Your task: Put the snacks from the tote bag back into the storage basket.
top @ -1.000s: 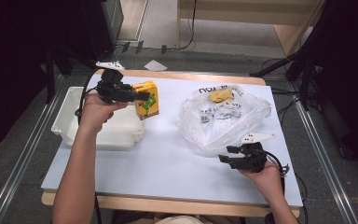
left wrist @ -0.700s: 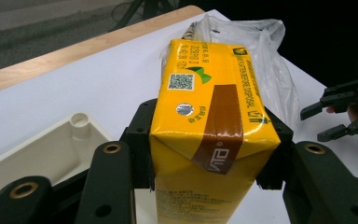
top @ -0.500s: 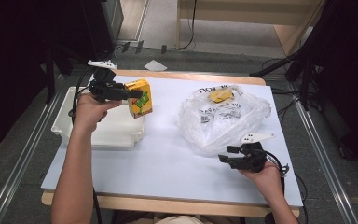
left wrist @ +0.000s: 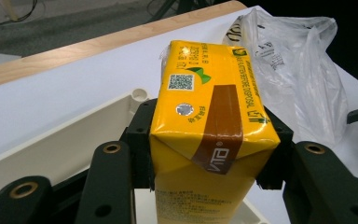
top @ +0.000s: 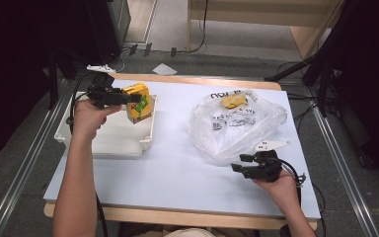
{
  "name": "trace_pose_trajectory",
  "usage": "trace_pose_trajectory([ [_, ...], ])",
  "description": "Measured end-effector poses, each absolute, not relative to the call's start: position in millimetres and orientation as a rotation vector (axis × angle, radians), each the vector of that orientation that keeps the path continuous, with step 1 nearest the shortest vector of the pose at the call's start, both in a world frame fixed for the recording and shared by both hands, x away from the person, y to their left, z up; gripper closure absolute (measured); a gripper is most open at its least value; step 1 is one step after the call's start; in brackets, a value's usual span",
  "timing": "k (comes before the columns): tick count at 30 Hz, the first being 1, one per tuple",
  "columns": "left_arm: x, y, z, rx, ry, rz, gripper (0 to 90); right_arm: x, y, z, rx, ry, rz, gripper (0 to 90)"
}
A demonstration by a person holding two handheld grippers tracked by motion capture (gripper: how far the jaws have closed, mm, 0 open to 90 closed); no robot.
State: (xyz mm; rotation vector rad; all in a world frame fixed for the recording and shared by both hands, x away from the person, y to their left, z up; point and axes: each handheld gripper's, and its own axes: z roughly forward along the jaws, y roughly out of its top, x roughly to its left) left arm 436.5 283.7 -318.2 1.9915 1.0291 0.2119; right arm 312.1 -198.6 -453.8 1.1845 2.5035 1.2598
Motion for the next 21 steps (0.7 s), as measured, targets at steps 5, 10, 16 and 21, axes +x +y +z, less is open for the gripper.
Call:
trace_pose_trajectory([
  [5,440.6,287.1,-325.1,1.996,1.044,0.232,52.3,312.1,-198.6,-453.7,1.184,2.503,1.261,45.7],
  [10,446.4,288.6,-335.1,2.005,1.074,0.243,52.3,312.0,-198.3,-453.9,1.186,2.504,1.259,45.8],
  [16,453.6,288.6,-348.5,1.996,1.087,0.242,52.3,312.3,-198.7,-454.2,1.185,2.503,1.260,45.8],
  [21,459.0,289.9,-360.6,1.986,1.099,0.233,52.2,312.2,-198.3,-454.3,1.187,2.507,1.254,45.9],
])
